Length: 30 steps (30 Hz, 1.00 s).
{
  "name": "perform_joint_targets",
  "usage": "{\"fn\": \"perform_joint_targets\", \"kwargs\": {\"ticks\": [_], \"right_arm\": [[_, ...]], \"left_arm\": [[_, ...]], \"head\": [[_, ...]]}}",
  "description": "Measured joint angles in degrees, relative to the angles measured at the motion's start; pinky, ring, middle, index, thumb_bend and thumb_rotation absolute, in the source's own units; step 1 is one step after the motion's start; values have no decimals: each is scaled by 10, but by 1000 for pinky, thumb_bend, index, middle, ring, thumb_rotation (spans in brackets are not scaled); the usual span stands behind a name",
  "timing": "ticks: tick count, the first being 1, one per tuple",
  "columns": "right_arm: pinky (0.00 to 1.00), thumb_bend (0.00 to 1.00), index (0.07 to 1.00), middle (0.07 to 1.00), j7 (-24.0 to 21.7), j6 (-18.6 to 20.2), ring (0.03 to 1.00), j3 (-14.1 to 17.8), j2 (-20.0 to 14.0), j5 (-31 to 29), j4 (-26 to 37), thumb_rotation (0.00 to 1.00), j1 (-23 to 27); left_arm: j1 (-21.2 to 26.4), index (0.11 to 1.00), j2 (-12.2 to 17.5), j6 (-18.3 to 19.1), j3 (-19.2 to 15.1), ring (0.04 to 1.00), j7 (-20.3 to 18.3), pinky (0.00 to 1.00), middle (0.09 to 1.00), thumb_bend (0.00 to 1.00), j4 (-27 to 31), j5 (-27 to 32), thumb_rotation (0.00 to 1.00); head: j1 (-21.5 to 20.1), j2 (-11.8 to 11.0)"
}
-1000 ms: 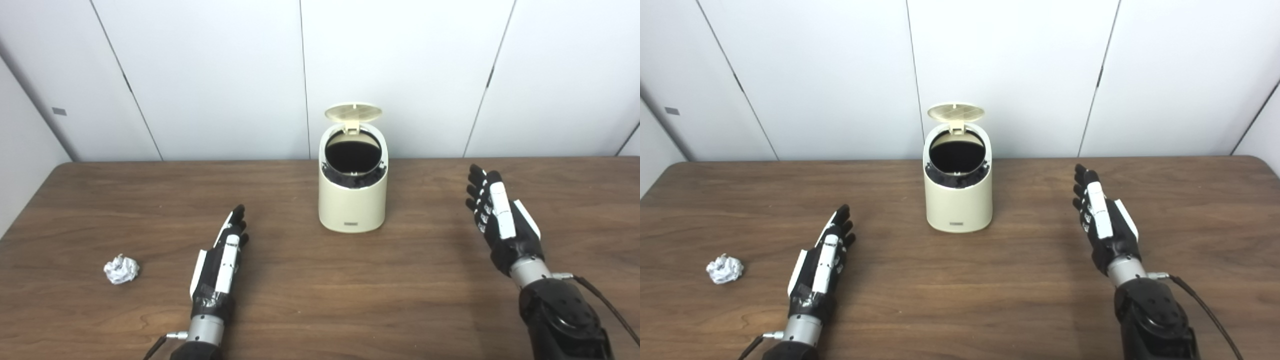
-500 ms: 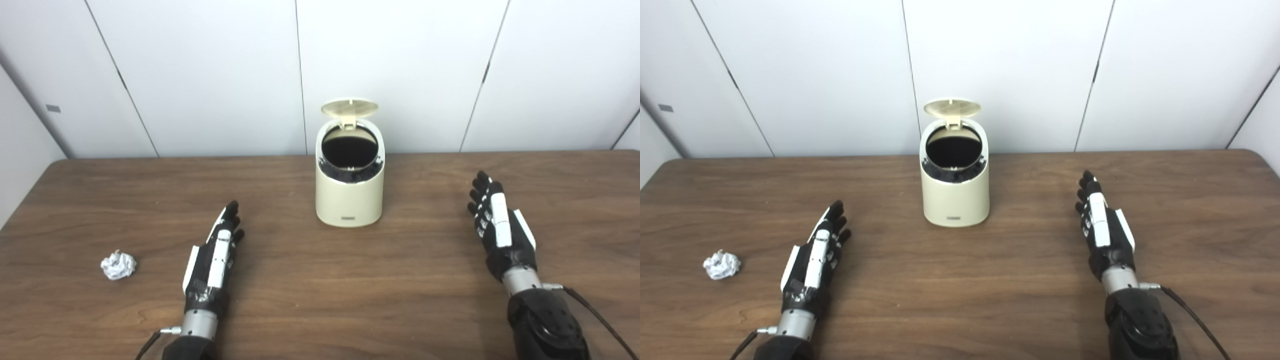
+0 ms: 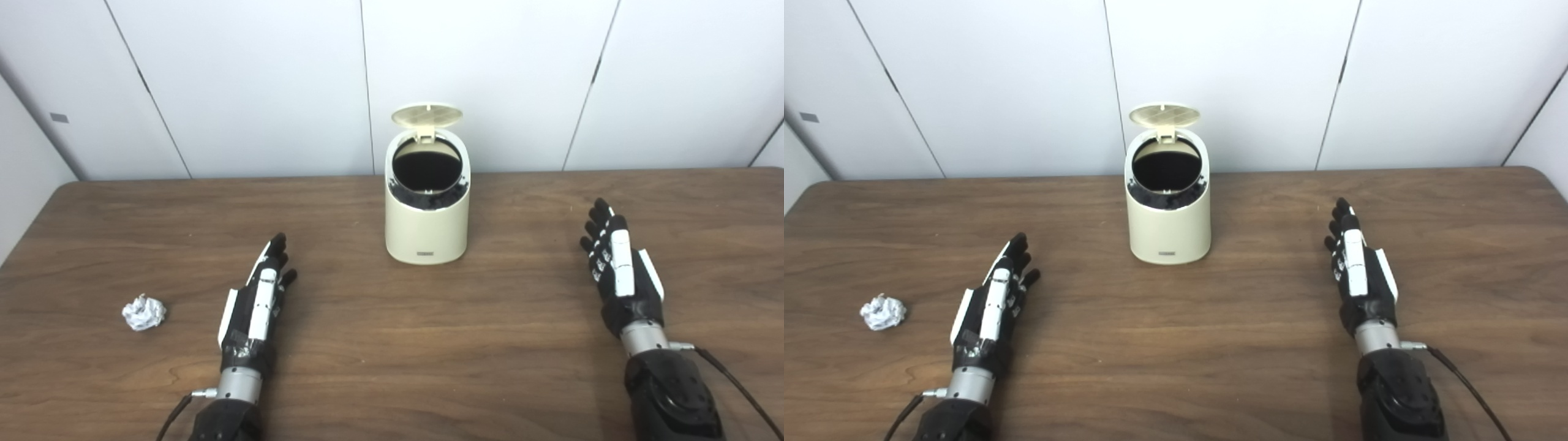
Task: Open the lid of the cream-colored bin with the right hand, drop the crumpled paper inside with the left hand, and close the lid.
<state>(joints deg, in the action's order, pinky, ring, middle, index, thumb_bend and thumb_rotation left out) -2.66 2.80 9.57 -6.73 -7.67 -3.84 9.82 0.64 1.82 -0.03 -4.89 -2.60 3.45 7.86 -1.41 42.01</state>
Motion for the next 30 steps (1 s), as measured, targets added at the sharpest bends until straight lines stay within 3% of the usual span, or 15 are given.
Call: {"fn": "perform_joint_targets", "kwargs": {"ticks": [15, 22, 30], "right_arm": [[1000, 556, 981, 994, -1, -8, 1000, -7, -7, 7, 13, 1000, -17], [1000, 531, 995, 999, -15, -8, 1000, -2, -19, -8, 8, 1000, -16], [1000, 551, 990, 997, -32, -33, 1000, 7, -39, -33, -21, 1000, -12]], "left_arm": [[0, 974, -6, 2, 1, 1000, 4, 1000, 992, 368, 2, -5, 880], [0, 974, -10, -7, 9, 1000, 5, 1000, 992, 359, -2, -16, 895], [4, 967, -17, -23, 15, 1000, 17, 1000, 988, 395, -13, -34, 864]], "head": [[29, 0], [96, -7], [141, -17]]}}
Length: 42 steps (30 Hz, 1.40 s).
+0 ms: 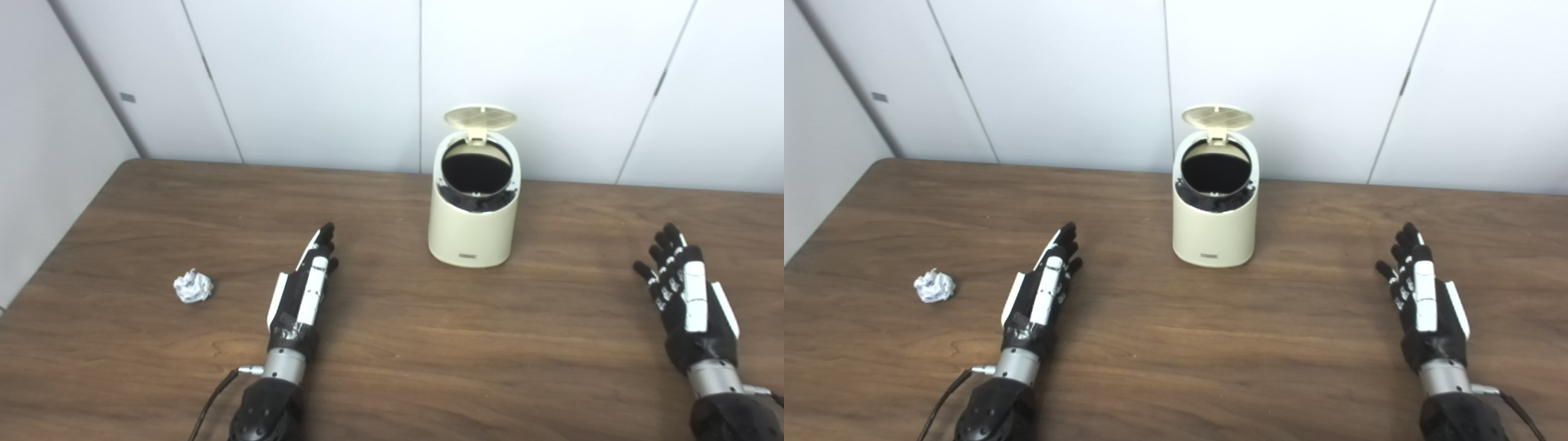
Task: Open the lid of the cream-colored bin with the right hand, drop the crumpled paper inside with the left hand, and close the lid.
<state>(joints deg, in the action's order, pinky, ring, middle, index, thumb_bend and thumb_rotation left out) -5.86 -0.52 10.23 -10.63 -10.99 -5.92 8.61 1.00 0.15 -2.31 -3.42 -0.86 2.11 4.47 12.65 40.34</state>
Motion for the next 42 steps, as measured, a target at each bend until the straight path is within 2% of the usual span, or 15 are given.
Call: {"fn": "perform_joint_targets", "kwargs": {"ticks": [5, 11, 15, 17, 20, 24, 27, 33, 36, 37, 39, 40, 42], "right_arm": [[1000, 550, 971, 985, 2, 12, 993, 2, 0, 0, 11, 1000, -3], [993, 512, 950, 957, 21, 65, 962, 4, 2, 1, 67, 1000, -15], [925, 467, 921, 930, 31, 113, 925, 3, 7, -1, 122, 1000, -16], [822, 457, 892, 898, 36, 134, 885, 3, 9, -1, 139, 1000, -16], [754, 476, 880, 877, 42, 163, 858, 3, 16, -1, 163, 1000, -16], [711, 587, 869, 866, 36, 162, 835, 1, 14, -2, 161, 952, -16], [675, 573, 822, 835, 30, 143, 810, 0, 1, 8, 136, 941, -17], [613, 536, 793, 811, 30, 132, 776, -1, -3, 16, 133, 942, -20], [577, 533, 781, 800, 30, 132, 761, -1, 0, 16, 136, 924, -21], [574, 528, 781, 805, 30, 132, 765, -1, 0, 16, 136, 922, -21], [588, 522, 790, 817, 30, 134, 778, -1, 0, 17, 138, 929, -21], [628, 513, 805, 835, 30, 134, 801, -1, 0, 17, 140, 925, -21], [679, 508, 827, 858, 30, 135, 830, -1, 0, 14, 145, 928, -22]], "left_arm": [[2, 961, -3, -7, 2, 1000, 6, 1000, 989, 401, -4, -4, 871], [6, 961, -4, -9, 8, 1000, 9, 1000, 988, 385, -9, -23, 863], [8, 958, -7, -10, 10, 998, 15, 1000, 986, 402, -10, -29, 831], [10, 957, -8, -10, 11, 1000, 19, 1000, 986, 417, -12, -30, 818], [12, 956, -9, -10, 14, 1000, 21, 1000, 985, 449, -17, -37, 812], [17, 952, -12, -11, 19, 1000, 23, 1000, 982, 480, -21, -42, 819], [18, 947, -14, -13, 19, 996, 25, 1000, 976, 475, -22, -45, 836], [18, 949, -15, -8, 23, 1000, 31, 1000, 977, 561, -21, -53, 823], [18, 949, -15, -7, 26, 969, 34, 955, 969, 551, -20, -66, 755], [18, 954, -15, -5, 26, 950, 38, 912, 959, 559, -19, -71, 691], [17, 959, -16, -3, 26, 945, 45, 899, 956, 562, -17, -81, 644], [17, 960, -16, 0, 26, 961, 48, 950, 959, 568, -16, -86, 592], [17, 951, -16, 10, 24, 965, 50, 982, 954, 587, -9, -88, 519]], "head": [[16, -5], [54, -14], [74, -19], [91, -25], [107, -29], [116, -32], [115, -33], [99, -32], [90, -32], [84, -32], [84, -32], [83, -32], [84, -32]]}}
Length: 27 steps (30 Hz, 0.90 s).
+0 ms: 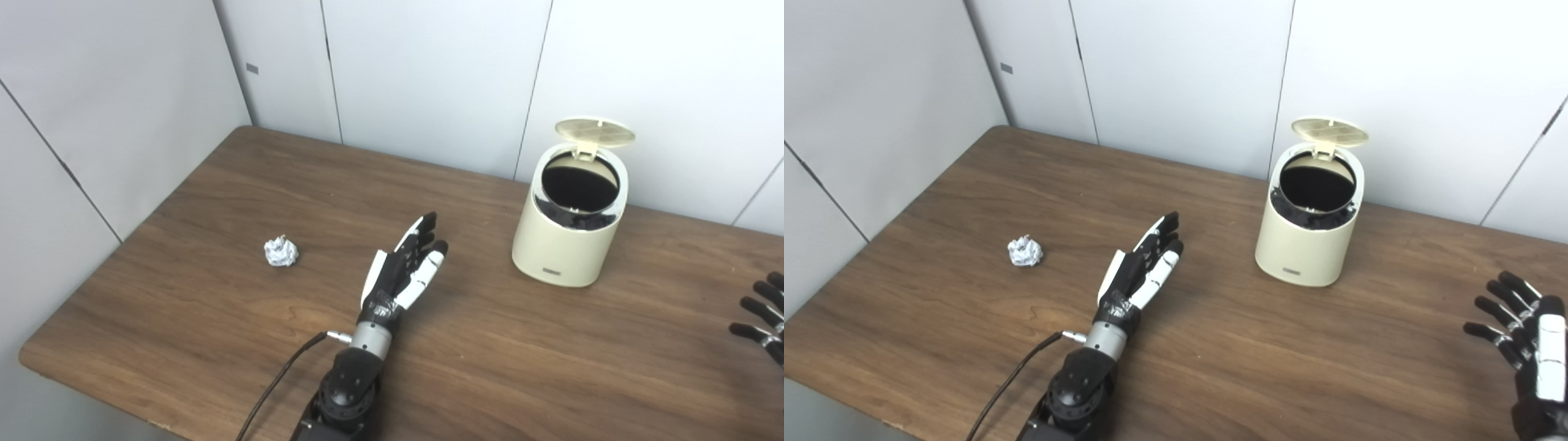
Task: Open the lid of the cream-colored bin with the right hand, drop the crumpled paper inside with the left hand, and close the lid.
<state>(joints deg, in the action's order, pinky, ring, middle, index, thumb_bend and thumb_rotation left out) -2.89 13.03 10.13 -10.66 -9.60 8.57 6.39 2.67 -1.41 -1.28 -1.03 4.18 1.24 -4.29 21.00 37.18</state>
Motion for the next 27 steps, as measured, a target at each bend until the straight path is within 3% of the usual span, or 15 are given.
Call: {"fn": "perform_joint_targets", "kwargs": {"ticks": [2, 6, 10, 19, 27], "right_arm": [[719, 521, 851, 876, -1, 2, 855, 0, 0, -4, 6, 922, 0], [769, 508, 871, 896, -3, 3, 879, -2, 1, -9, 15, 938, 0], [806, 495, 889, 909, 4, 12, 895, -6, 6, -1, 20, 964, 0], [889, 460, 923, 937, 11, 26, 928, -12, 16, 9, 37, 1000, 0], [916, 437, 927, 943, 12, 31, 941, -11, 17, 8, 38, 1000, 0]], "left_arm": [[0, 926, 0, 18, -2, 928, 2, 927, 938, 633, 15, -5, 409], [-2, 916, 11, 56, 0, 872, 5, 842, 901, 702, 54, -46, 353], [2, 913, 50, 93, -2, 876, 0, 850, 902, 743, 103, -90, 319], [36, 929, 136, 150, -16, 922, -36, 892, 937, 849, 175, -129, 224], [75, 902, 238, 252, -36, 951, -95, 914, 937, 897, 213, -177, 255]], "head": [[2, 0], [2, -2], [3, -4], [5, -5], [20, -4]]}}
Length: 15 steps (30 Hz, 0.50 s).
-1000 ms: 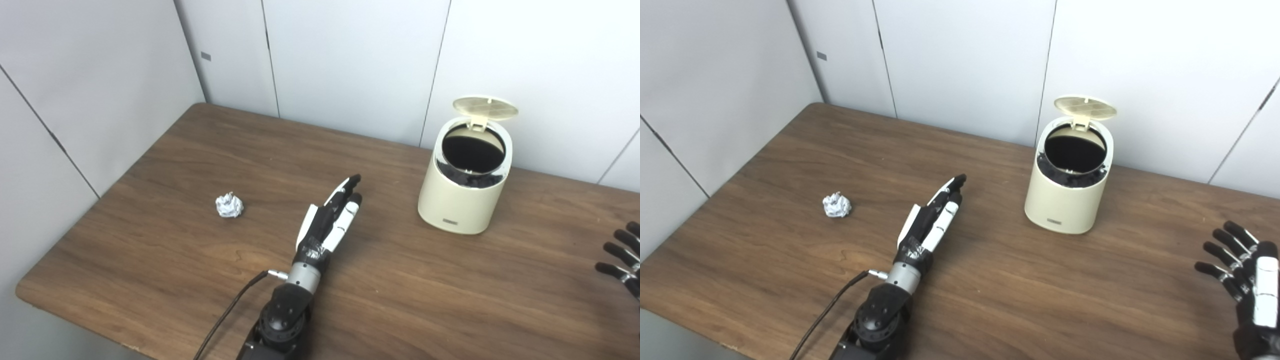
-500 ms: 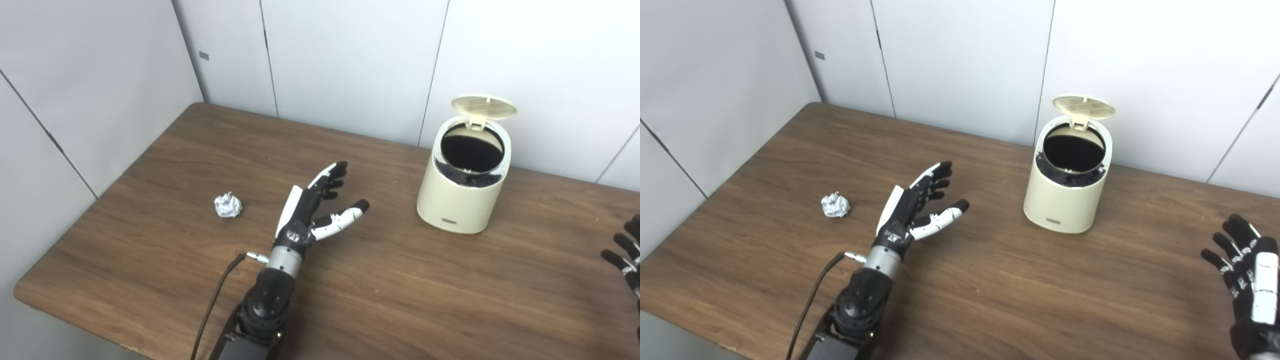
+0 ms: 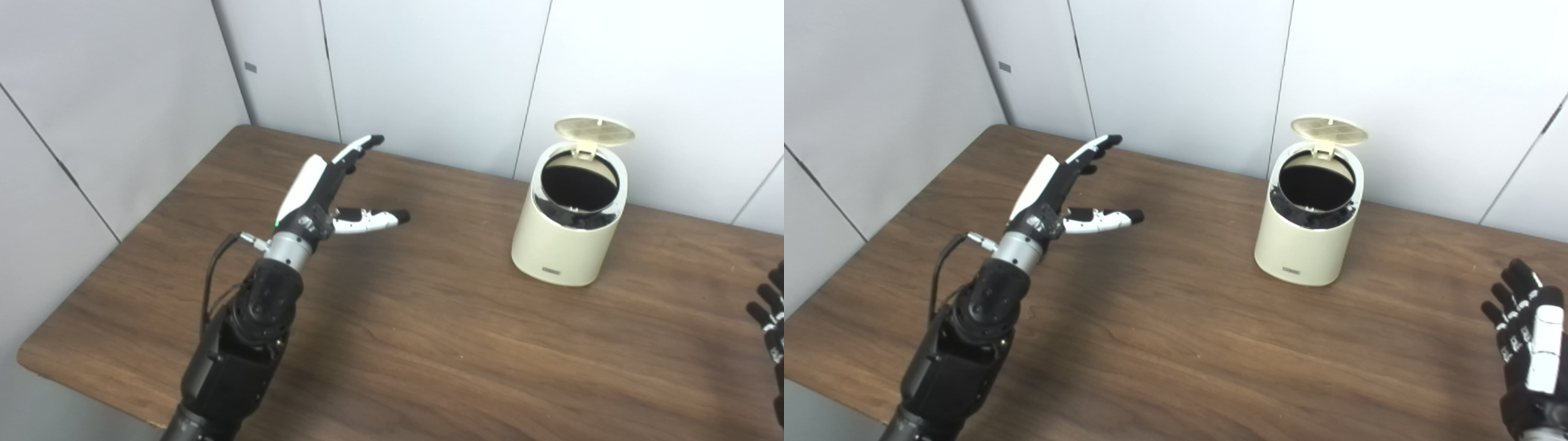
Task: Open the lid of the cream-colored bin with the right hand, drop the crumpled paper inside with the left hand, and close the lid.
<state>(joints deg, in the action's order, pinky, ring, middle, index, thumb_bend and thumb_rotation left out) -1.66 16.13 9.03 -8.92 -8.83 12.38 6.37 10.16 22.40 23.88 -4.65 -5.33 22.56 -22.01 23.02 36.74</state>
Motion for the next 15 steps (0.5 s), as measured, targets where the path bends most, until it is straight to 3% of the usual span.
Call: {"fn": "perform_joint_targets", "kwargs": {"ticks": [6, 10, 15], "right_arm": [[854, 414, 911, 927, 0, 0, 916, 0, 1, -1, 0, 1000, 0], [795, 449, 891, 906, 3, 0, 888, 0, 1, 7, 0, 992, 0], [802, 457, 888, 910, 5, 2, 895, 0, 1, 10, 1, 995, 0]], "left_arm": [[2, 881, 72, 15, 6, 904, -50, 828, 900, 895, -2, -26, 136], [1, 855, 149, 22, 25, 887, -106, 775, 872, 964, -2, -51, 47], [-4, 843, 223, 25, 50, 879, -169, 762, 864, 995, -2, -94, 86]], "head": [[4, 1], [6, 3], [6, 3]]}}
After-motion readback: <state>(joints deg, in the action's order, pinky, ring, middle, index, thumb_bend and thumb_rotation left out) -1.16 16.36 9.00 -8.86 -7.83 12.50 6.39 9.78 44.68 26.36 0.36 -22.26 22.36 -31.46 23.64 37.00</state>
